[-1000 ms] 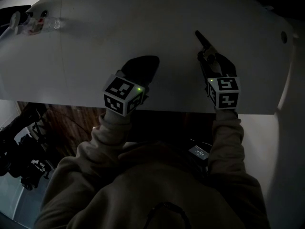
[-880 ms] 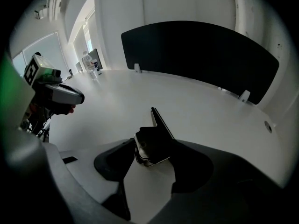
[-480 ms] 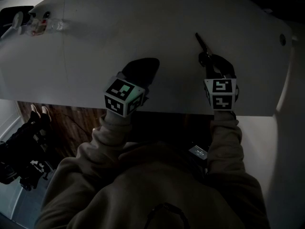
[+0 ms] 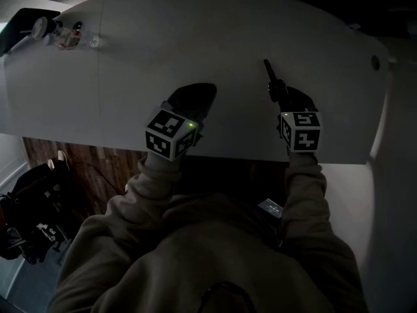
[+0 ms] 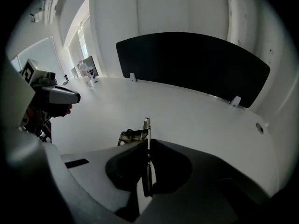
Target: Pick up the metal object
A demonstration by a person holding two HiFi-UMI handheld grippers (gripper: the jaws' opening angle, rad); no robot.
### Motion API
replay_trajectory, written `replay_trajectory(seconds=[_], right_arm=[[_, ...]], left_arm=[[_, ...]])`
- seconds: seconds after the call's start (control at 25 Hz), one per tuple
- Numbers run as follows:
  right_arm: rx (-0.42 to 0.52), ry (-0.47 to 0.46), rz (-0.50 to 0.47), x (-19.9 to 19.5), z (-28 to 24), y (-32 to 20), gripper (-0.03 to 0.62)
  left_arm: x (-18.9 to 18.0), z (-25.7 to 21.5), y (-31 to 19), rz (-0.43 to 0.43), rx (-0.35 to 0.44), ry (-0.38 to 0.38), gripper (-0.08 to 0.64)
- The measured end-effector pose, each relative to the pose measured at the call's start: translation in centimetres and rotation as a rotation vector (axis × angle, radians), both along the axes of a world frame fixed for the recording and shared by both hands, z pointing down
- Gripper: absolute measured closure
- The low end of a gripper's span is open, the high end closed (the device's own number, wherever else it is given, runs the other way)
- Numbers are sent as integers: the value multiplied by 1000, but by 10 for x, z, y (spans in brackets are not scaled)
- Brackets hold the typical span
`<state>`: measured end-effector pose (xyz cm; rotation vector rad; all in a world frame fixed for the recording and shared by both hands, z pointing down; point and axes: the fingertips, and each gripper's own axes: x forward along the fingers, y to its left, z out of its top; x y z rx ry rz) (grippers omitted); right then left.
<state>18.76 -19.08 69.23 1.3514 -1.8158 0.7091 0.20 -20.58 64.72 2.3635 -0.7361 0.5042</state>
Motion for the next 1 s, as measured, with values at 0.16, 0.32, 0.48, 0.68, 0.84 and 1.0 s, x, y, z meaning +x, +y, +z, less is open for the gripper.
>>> replay_trajectory(seconds=[0.16, 0.32, 0.48, 0.68, 0.84, 1.0], right_arm=[[7, -11, 7, -1, -15, -1, 571], [17, -9, 3, 1, -27, -2, 570], [42, -35, 19, 1, -41, -6, 570], [88, -75, 30, -2, -66, -13, 570], [134, -91, 25, -5, -91, -19, 570], [193, -96, 25, -9, -124, -27, 571]], left_arm=[[-6, -15, -5, -14, 18, -2, 557], [-5, -29, -9, -28, 34, -4, 557], [-4, -40, -10, -32, 56, -4, 557], [-9, -51, -12, -47, 75, -17, 557], [-14, -70, -18, -63, 108, -18, 557], [-18, -97, -25, -64, 156, -12, 557]])
